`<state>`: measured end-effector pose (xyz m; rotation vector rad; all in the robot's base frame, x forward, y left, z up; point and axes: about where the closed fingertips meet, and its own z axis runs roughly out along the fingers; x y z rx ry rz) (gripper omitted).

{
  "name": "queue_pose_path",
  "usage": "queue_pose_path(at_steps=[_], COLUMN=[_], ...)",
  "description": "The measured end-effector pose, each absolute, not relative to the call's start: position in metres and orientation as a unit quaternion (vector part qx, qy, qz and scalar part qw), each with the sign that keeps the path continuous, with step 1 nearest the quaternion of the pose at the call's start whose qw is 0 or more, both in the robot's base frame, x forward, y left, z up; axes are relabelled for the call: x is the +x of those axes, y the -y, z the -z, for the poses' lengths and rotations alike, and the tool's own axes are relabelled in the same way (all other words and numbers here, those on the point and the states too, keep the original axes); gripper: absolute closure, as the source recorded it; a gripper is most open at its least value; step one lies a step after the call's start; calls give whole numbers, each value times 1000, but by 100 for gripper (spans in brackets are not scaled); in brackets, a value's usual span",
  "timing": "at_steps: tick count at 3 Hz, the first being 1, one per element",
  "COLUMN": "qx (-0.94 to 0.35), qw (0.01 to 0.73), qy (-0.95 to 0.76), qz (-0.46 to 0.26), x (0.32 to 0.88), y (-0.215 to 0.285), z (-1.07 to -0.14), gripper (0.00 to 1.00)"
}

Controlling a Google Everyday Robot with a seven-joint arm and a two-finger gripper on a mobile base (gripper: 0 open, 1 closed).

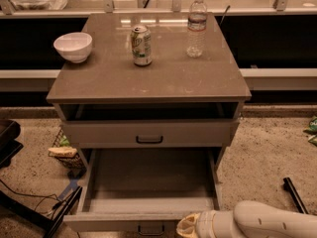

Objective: Close middle drawer

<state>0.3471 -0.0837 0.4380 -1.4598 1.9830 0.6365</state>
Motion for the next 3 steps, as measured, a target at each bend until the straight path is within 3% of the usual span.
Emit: queue_pose_path(at_steps=[2,3], qx=[-545,-552], qw=[300,299], qy=[-746,-743], qz=[-236,-231], x=[375,433], y=[88,74], z=[-423,-413], gripper=[100,100])
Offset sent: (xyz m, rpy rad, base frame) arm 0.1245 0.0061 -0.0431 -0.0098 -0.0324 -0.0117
